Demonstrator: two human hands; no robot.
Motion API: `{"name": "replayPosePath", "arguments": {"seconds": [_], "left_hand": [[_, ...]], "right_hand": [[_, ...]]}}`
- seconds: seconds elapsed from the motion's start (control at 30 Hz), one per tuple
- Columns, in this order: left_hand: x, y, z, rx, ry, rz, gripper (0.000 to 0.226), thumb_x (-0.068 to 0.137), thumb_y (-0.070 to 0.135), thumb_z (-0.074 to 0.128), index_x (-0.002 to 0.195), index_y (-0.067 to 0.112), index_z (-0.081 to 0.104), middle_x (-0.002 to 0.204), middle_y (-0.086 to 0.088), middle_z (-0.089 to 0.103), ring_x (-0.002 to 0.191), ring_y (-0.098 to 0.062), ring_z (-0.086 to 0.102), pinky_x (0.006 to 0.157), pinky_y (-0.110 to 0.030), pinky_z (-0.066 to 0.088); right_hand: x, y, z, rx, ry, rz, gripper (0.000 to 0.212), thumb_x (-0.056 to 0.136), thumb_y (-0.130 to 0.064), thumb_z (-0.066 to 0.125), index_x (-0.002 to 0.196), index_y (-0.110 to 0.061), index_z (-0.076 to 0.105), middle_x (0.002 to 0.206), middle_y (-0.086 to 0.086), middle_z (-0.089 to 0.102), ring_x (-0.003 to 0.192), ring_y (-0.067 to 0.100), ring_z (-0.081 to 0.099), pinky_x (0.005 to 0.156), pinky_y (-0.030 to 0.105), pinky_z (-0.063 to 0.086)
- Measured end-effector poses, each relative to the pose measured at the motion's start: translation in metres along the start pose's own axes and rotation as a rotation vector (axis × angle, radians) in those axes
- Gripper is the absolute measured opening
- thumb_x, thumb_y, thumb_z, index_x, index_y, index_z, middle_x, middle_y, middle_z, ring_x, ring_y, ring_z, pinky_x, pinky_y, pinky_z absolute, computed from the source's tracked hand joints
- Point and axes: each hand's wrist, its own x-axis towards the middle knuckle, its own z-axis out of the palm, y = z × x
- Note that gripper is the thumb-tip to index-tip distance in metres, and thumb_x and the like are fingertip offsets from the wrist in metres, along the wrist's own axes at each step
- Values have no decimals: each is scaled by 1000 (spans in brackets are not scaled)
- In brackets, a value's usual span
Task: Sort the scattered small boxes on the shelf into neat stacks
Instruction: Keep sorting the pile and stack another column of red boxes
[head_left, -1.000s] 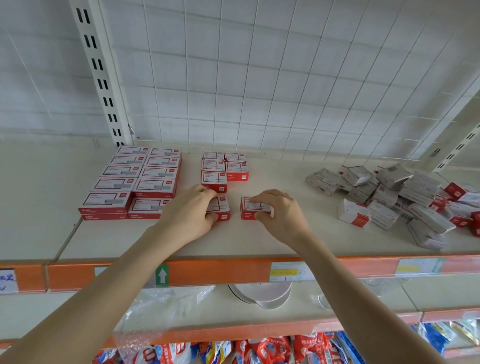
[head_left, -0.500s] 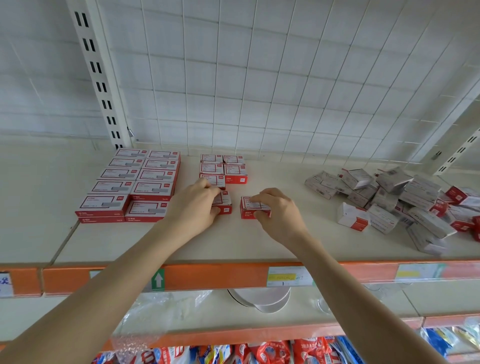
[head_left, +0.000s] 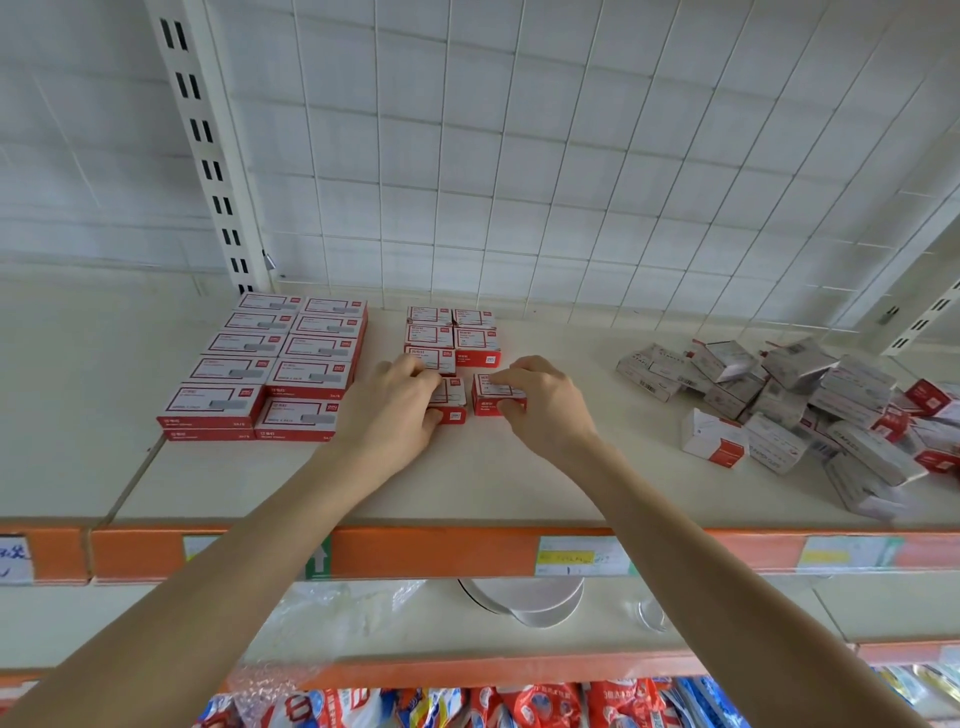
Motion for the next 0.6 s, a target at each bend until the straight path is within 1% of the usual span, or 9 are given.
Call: {"name": "replayPosePath", "arguments": {"seconds": [0.17,0.37,0.47,0.6], "left_hand": [[1,-1,0,-1,-8,-1,37,92,29,52,127,17,51,128,1,47,116,-21,47,80,-32,46],[-2,1,2,19,-17,-8,37,92,29,49,127,17,50,128,2,46,115,-22,45,83,-32,45],[-2,0,3,23,-12,-7,38,92,30,47,127,17,50,129,1,45,115,-21,45,84,-32,45],[-1,-3,2,26,-19,-4,38,93,29,47,129,17,49,130,1,45,117,-21,45,85,-32,45]], "right_hand": [[7,-1,3,8,-2,15,33,87,-8,55,119,-13,61,122,9,53,106,28,54,82,32,45],[19,-5,8,22,6,23,32,86,-5,55,118,-11,61,119,11,50,96,30,56,73,24,37],[23,-5,10,8,5,22,34,87,-4,52,119,-11,60,120,11,49,99,29,54,72,21,34],[26,-7,12,-12,14,32,34,87,-7,52,120,-12,59,119,10,48,98,30,54,72,26,39]]}}
